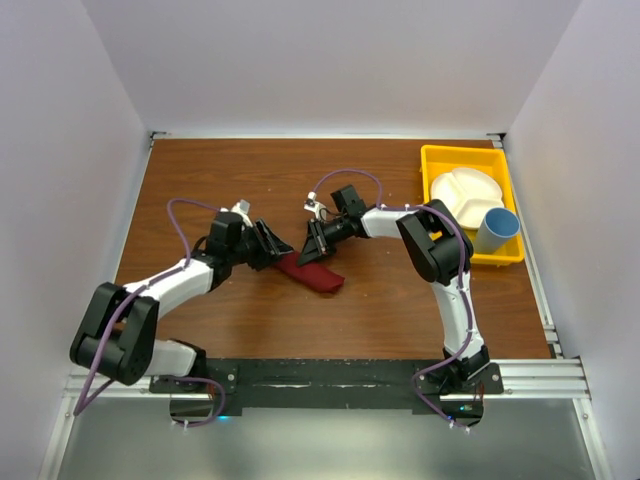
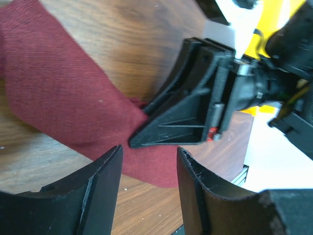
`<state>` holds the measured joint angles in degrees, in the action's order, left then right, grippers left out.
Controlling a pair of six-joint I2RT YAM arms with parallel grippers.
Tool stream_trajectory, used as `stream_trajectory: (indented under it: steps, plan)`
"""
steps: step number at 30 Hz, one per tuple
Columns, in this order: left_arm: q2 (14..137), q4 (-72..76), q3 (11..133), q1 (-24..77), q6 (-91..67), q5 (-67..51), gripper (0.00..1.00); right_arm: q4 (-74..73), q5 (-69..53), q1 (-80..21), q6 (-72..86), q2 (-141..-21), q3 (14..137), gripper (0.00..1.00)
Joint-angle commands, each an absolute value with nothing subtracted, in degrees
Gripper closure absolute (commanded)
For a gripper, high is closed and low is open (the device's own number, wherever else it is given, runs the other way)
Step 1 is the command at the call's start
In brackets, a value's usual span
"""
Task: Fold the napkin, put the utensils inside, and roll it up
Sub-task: Roll the napkin with the utensil
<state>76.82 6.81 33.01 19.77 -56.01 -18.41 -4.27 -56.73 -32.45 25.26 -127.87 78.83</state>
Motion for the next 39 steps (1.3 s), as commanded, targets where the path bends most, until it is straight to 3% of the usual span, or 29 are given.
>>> stream_trajectory:
  steps: [1, 7, 14, 22, 30, 39]
  plan:
    - [80.8, 9.4, 34.0, 20.0, -56.1, -17.1, 0.49, -5.7, -51.6, -32.8, 26.4, -127.1, 77.9, 0.91]
    - [84.2, 11.1, 33.4, 20.0, -55.4, -15.6, 0.50, -10.5, -49.9, -32.6, 23.5, -127.1, 79.9, 0.87]
    - [79.7, 10.6, 34.0, 20.2, -53.8, -14.9, 0.52, -9.4, -51.7, -32.3, 24.3, -127.6, 79.5, 0.96]
    - [79.2, 11.6, 37.1, 20.2, -57.3, -17.1, 0.55, -9.1, -50.9, -32.1, 24.5, -127.4, 79.2, 0.96]
    - [86.7, 16.0, 34.2, 20.1, -58.9, -17.8, 0.60, -9.1, -50.9, -32.1, 24.7, -126.9, 79.0, 0.95]
    - [90.9, 19.2, 30.2, 20.0, -57.1, -16.3, 0.64, -16.7, -46.8, -32.1, 18.9, -125.1, 81.5, 0.77]
